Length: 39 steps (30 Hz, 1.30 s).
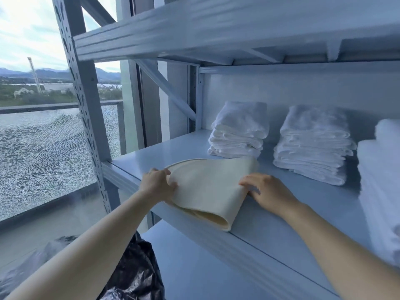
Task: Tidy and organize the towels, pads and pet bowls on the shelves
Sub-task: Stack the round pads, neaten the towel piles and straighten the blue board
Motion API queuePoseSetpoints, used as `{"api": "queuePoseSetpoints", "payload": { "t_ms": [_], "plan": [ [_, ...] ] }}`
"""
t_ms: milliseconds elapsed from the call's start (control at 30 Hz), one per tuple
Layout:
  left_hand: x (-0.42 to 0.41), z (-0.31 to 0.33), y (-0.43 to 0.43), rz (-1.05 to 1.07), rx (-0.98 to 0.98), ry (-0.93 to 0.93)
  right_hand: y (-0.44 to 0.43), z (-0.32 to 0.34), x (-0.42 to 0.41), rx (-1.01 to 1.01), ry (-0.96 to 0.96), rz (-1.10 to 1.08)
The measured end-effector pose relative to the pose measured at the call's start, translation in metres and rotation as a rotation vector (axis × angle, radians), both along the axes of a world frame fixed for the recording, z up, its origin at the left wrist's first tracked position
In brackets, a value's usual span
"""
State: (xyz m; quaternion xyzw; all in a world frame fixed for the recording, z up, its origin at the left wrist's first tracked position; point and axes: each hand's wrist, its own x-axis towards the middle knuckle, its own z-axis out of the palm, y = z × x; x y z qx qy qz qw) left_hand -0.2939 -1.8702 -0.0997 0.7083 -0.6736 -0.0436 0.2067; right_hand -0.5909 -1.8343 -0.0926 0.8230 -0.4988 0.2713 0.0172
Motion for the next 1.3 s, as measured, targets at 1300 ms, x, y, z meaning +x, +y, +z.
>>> {"api": "queuePoseSetpoints", "payload": {
  "t_ms": [1300],
  "plan": [
    [-0.025, -0.017, 0.075, -0.681, -0.357, -0.066, 0.124, 0.008, 0.046, 0.158, 0.11, -0.122]
  ]
}}
